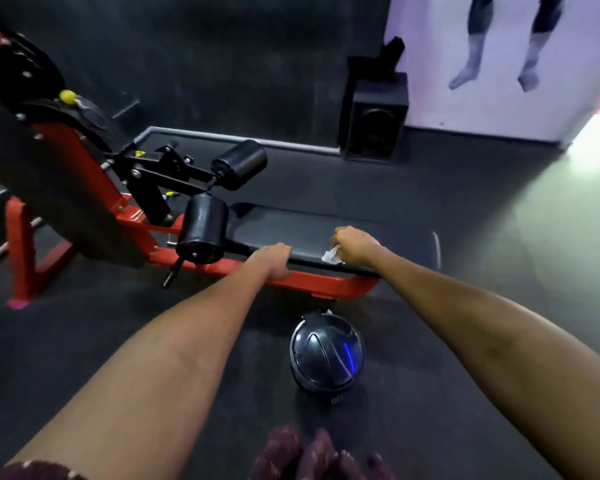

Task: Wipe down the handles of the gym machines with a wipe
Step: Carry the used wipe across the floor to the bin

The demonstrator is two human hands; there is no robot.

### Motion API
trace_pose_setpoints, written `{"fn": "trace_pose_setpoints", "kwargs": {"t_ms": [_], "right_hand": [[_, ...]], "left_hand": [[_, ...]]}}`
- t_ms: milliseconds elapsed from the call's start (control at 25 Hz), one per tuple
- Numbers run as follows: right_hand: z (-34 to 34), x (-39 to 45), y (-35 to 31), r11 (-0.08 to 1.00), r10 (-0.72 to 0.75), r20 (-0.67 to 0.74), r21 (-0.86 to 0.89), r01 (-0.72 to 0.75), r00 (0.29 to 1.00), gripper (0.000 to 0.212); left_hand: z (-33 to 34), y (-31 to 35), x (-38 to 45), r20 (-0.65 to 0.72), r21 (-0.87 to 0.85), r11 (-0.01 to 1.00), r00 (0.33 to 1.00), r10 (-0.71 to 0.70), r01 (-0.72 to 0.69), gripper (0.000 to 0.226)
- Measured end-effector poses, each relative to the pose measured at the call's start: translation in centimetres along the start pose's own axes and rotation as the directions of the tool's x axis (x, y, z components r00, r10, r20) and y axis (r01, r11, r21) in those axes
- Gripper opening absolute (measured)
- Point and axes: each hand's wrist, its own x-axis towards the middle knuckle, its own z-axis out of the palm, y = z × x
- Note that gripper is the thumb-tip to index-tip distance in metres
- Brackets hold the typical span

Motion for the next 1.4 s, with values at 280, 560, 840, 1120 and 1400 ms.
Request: {"fn": "trace_pose_setpoints", "kwargs": {"t_ms": [280, 560, 840, 1120, 1400], "right_hand": [[8.0, -3.8, -0.1, 0.981, 0.174, 0.150, 0.057, -0.185, 0.973, 0.027], [12.9, -5.0, -0.8, 0.987, 0.153, 0.260, 0.005, -0.160, 0.953, 0.022], [14.4, -3.0, 0.9, 0.993, 0.115, 0.310, -0.026, -0.113, 0.944, 0.022], [15.5, 0.5, 3.6, 0.999, 0.036, 0.422, 0.014, -0.046, 0.906, 0.020], [18.4, 1.0, 6.8, 0.998, -0.017, 0.511, 0.064, -0.018, 0.859, 0.020]], "left_hand": [[8.1, 0.7, 0.4, 0.137, -0.059, 0.988, 0.980, 0.147, -0.140, 0.056], [13.7, 1.0, 0.4, 0.240, -0.130, 0.976, 0.949, 0.204, -0.177, 0.038], [14.9, 0.4, 1.6, 0.245, -0.187, 0.976, 0.957, 0.159, -0.114, 0.048], [16.3, -0.4, 3.1, 0.264, -0.242, 0.967, 0.965, -0.012, 0.078, 0.052], [18.6, 1.4, 4.7, 0.344, -0.268, 0.944, 0.934, -0.093, 0.193, 0.056]]}}
